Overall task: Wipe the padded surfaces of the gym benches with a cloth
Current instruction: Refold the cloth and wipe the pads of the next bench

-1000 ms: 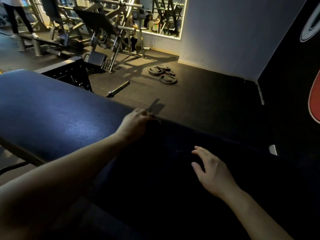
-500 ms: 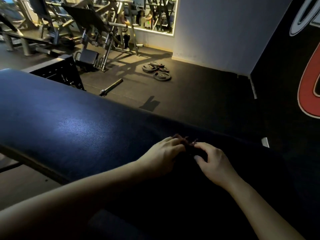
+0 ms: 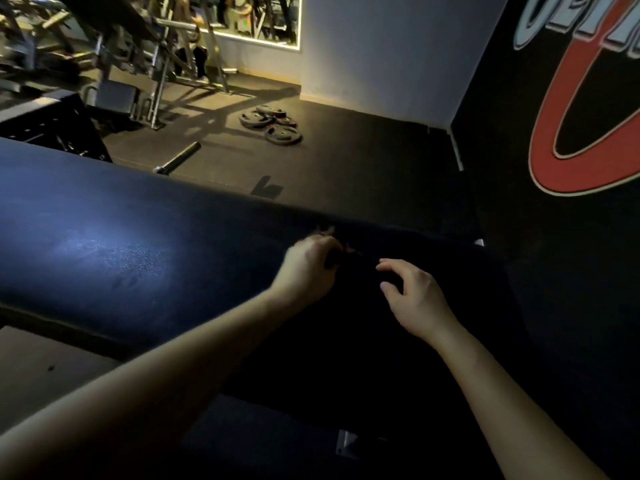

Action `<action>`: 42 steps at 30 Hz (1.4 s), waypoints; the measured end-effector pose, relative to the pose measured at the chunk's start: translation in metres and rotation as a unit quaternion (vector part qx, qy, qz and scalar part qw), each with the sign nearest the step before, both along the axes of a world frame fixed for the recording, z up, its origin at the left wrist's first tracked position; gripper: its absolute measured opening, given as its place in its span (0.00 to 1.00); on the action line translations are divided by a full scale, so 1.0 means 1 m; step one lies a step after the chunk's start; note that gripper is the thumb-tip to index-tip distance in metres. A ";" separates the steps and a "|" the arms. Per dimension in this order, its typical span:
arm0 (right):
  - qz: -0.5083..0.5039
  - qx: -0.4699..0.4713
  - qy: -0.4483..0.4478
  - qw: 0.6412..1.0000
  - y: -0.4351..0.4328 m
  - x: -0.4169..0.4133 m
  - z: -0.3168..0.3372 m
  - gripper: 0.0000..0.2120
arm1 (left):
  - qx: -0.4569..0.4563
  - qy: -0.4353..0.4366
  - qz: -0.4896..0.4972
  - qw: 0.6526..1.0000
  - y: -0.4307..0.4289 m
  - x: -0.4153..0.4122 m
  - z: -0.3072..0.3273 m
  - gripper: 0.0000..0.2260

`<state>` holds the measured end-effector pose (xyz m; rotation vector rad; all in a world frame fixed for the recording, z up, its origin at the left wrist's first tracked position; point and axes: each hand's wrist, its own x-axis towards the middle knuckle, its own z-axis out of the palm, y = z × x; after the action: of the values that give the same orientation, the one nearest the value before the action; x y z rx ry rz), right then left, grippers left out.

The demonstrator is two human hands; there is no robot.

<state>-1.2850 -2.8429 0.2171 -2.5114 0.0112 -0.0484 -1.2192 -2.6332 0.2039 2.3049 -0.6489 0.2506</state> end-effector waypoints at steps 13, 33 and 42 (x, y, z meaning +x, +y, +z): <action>-0.041 -0.094 -0.020 0.995 -0.012 -0.066 -0.013 0.18 | 0.120 -0.152 -0.224 0.955 0.115 -0.100 -0.010 0.07; -0.101 -0.113 -0.046 0.987 -0.066 -0.136 -0.002 0.19 | 0.050 -0.200 -0.120 0.971 0.058 -0.146 -0.023 0.14; -0.095 -0.036 -0.047 0.994 -0.099 -0.159 -0.023 0.19 | -0.014 -0.049 0.182 0.982 -0.002 -0.109 -0.005 0.08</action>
<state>-1.4444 -2.9423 0.1943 -2.5690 0.2138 -0.2503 -1.3282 -2.6354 0.1985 2.3836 -0.2632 0.5422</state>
